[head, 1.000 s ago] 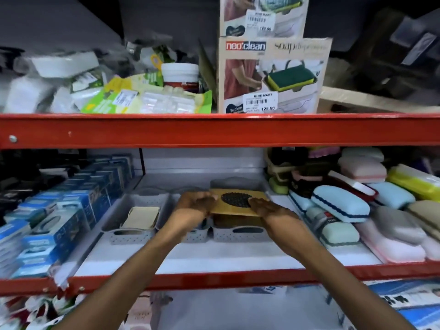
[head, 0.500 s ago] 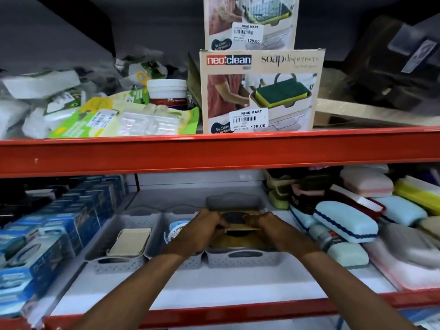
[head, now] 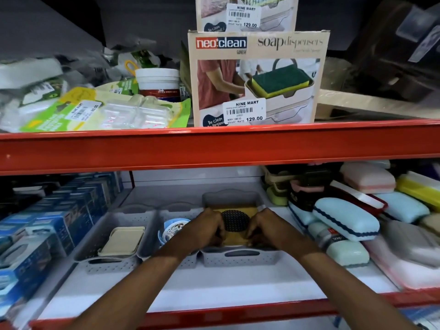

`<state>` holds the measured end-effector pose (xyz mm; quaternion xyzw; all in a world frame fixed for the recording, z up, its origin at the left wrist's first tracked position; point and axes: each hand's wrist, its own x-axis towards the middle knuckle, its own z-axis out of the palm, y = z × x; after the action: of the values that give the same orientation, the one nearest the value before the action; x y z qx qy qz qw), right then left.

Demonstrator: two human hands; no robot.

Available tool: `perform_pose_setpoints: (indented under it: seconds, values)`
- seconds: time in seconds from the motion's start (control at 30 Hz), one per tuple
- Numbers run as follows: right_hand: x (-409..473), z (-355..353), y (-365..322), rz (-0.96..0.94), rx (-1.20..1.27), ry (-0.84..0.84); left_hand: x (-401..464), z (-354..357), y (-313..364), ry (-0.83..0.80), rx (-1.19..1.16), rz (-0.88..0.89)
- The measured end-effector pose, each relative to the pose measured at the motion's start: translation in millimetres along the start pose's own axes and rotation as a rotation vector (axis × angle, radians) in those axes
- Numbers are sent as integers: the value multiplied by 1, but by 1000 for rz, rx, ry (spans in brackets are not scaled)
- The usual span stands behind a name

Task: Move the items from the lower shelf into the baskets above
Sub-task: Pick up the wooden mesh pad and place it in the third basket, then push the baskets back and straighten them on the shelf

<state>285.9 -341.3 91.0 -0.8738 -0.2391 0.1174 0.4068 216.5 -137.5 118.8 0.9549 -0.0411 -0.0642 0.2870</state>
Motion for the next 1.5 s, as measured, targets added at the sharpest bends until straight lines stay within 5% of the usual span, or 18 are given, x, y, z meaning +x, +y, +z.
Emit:
perform_pose_setpoints:
  seconds: [0.3,0.4,0.57,0.73,1.23,1.5]
  values:
    - [-7,3,-11,6,-130,76,-18,-8,-22,228,110,184]
    - [-16,12,-28,-316,-451,99,-37,-38,-35,338,110,185]
    - [-14,47,-80,-587,-476,91,-61,-66,-81,363,289,110]
    - [6,81,-97,-526,-672,-15,-70,-58,-103,198,412,69]
    - [10,91,-105,-527,-756,20,-84,-56,-92,167,358,25]
    - [0,101,-132,-532,-620,92,-121,-104,-142,499,277,-7]
